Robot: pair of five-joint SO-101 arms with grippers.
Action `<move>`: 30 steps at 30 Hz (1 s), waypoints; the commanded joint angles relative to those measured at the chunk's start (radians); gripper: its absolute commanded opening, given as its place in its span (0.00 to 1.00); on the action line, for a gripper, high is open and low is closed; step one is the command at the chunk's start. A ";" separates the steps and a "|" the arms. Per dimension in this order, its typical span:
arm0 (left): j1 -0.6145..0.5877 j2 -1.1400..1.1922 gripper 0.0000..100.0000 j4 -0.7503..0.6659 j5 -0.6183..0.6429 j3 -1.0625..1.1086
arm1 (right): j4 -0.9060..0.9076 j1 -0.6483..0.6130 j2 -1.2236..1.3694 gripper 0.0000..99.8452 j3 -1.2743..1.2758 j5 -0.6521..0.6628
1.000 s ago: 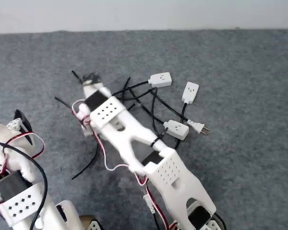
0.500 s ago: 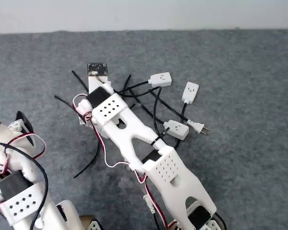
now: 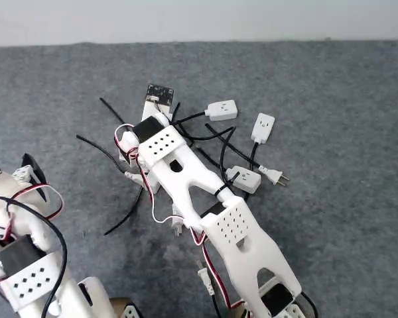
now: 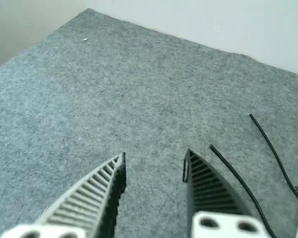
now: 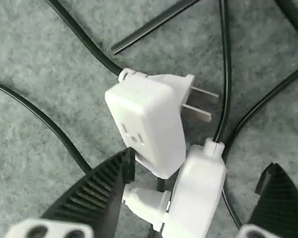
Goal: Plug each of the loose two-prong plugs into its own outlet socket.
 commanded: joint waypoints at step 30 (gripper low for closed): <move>-0.003 -0.018 0.19 -0.035 -0.015 -0.002 | 0.039 0.012 0.111 0.01 -0.092 -0.006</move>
